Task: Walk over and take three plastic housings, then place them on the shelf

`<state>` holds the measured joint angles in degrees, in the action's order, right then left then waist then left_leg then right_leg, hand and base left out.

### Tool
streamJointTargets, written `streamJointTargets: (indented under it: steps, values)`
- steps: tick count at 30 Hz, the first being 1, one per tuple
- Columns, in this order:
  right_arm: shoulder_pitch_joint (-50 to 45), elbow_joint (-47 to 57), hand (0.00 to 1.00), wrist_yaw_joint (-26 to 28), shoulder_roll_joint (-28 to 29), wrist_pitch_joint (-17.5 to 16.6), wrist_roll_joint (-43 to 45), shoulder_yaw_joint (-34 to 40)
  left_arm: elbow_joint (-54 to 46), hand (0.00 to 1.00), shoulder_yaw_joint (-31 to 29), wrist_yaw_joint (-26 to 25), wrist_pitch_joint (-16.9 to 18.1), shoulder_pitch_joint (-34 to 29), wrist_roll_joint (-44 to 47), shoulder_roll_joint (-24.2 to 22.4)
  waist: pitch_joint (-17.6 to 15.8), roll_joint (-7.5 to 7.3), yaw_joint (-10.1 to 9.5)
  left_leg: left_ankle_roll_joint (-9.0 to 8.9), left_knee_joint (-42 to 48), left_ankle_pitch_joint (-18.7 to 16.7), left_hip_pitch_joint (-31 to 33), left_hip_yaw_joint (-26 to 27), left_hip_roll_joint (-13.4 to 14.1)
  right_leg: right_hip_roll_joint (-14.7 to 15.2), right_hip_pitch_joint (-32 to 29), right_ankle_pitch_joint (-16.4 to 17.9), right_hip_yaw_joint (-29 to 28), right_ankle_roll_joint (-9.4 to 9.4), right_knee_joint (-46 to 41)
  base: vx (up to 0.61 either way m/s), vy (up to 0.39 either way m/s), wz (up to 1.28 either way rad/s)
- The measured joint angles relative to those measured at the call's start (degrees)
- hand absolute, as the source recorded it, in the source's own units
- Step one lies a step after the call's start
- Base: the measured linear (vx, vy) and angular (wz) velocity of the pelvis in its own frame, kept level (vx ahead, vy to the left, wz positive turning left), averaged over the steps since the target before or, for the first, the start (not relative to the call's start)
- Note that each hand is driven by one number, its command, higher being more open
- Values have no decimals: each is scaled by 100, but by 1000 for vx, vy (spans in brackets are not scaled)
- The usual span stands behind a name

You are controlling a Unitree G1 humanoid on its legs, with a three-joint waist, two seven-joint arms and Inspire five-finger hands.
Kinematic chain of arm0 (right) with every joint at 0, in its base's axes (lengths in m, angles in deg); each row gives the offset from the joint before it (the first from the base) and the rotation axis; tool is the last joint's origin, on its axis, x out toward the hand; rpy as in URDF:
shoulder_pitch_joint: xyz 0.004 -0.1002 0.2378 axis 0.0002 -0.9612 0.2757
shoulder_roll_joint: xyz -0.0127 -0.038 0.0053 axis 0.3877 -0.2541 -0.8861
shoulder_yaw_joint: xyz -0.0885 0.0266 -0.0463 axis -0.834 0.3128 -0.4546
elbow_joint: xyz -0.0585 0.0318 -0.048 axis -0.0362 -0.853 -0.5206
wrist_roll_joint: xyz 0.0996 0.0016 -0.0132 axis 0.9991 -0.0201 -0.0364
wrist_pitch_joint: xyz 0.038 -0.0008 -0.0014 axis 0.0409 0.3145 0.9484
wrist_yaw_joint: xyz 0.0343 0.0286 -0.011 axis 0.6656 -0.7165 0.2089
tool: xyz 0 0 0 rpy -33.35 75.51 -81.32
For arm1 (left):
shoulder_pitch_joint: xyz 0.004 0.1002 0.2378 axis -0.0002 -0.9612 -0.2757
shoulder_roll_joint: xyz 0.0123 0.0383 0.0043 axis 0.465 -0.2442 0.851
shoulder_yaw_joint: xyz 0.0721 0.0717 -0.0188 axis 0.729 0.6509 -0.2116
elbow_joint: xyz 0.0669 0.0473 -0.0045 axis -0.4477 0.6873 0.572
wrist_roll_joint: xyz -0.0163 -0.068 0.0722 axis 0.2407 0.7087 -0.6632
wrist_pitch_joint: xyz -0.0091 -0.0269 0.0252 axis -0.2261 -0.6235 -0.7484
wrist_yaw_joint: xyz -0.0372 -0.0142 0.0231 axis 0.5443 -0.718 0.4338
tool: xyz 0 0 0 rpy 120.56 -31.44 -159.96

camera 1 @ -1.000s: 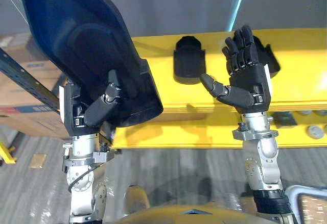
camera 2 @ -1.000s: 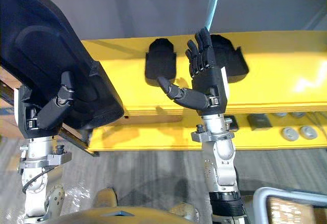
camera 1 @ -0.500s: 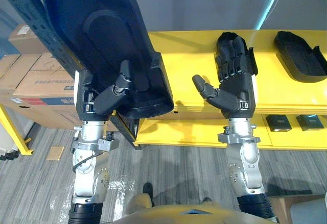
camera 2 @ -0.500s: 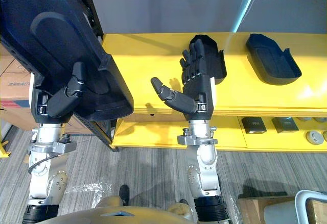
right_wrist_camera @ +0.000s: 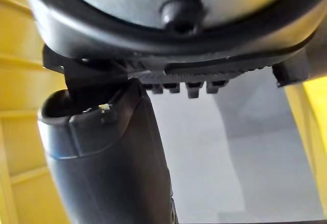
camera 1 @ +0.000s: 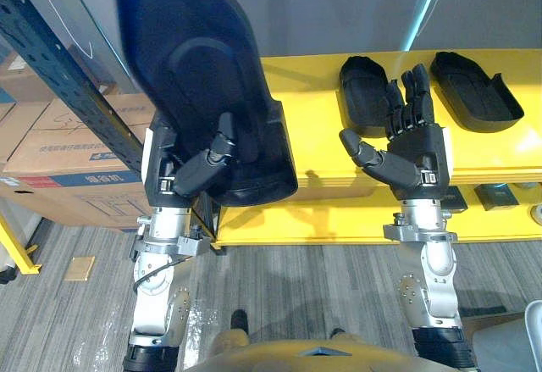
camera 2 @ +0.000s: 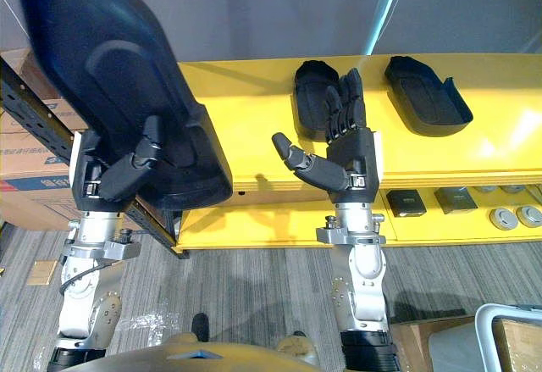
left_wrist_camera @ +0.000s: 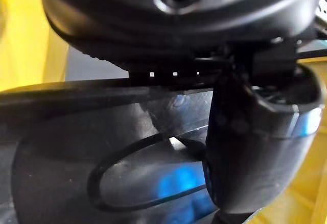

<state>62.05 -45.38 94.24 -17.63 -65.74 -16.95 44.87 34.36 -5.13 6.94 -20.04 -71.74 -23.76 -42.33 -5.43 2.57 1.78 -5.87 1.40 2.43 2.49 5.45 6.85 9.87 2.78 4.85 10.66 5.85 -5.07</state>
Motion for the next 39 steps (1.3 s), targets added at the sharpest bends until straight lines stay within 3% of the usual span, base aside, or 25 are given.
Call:
streamJointTargets:
  steps: [4, 6, 7, 10, 14, 17, 20, 24, 29, 32, 39]
  values:
    - [-248, 2, 100, 336, -110, 95, 45, 79, 708, 0, -138, -161, -80, 134, -19, 252, 69, 157, 28, 158, 480, -205, 219, 225, 115, -43, -230, 188, -195, -53, -230, -61, -5, -19]
    - [-368, 3, 100, 452, -172, 177, 186, 65, 1273, 0, -243, -294, -237, 381, -22, 320, 21, 156, 130, 263, 1864, -298, 793, 354, 293, -58, -140, 190, -279, -115, -274, -53, -50, -4]
    - [-367, 3, 100, 471, -227, 188, 186, 60, 1355, 0, -280, -336, -298, 400, -21, 319, 16, 165, 134, 263, 1958, -298, 799, 343, 305, -74, -116, 184, -319, -117, -313, -47, -62, -11]
    - [-255, 6, 100, 567, -512, 165, 243, 133, 1555, 0, -392, -401, -373, 528, 6, 328, -28, 229, 179, 190, 1386, -246, 431, 182, 304, -120, -202, 194, -454, -130, -549, -59, 0, -15]
    - [147, 6, 100, 460, -599, 163, 261, 277, 1555, 0, -378, -277, -475, 1036, 66, 426, -95, 227, 172, -58, 547, -185, 177, 243, 145, 12, -689, 191, -752, -49, -819, -100, 61, -32]
    - [192, 61, 100, 427, -578, 163, 231, 96, 1562, 0, -330, -301, -595, 1442, 147, 637, -215, 44, 290, 24, 348, -102, 84, 390, -88, 168, -687, 37, -892, 164, -677, -78, 93, -17]
    - [179, 310, 100, 403, -583, 169, 166, -340, 1776, 0, -314, -387, -708, 1759, 305, 813, -245, 33, 338, 73, 357, -111, 116, 501, -150, 230, -675, -148, -971, 229, -474, -38, 92, -12]
    - [474, 357, 100, 339, -700, 177, -32, -462, 2276, 0, -317, -632, -772, 2543, 370, 852, -442, 76, 350, 73, 594, -120, 513, 472, -124, 190, -958, -170, -936, 202, -498, -78, 10, 6]
    - [1155, 322, 100, 120, -931, 304, -34, -455, 3050, 0, -317, -1105, -860, 3501, 536, 1102, -956, 118, 535, 145, 717, -6, 898, 514, -110, 160, -1387, -330, -1050, 221, -622, -40, 1, -6]
    - [1221, 320, 100, 37, -940, 439, -29, -493, 3213, 0, -317, -1388, -978, 3945, 803, 1196, -1315, 65, 645, 155, 847, -19, 981, 574, -90, 155, -1583, -336, -1134, 223, -867, 6, -4, -10]
    - [1105, 532, 100, 49, -931, 663, 78, -971, 3213, 0, -261, -2047, -1120, 4456, 894, 1209, -1571, -3, 618, 116, 1213, -253, 1235, 755, 99, 42, -1927, -190, -1259, 153, -1237, -8, -21, -11]
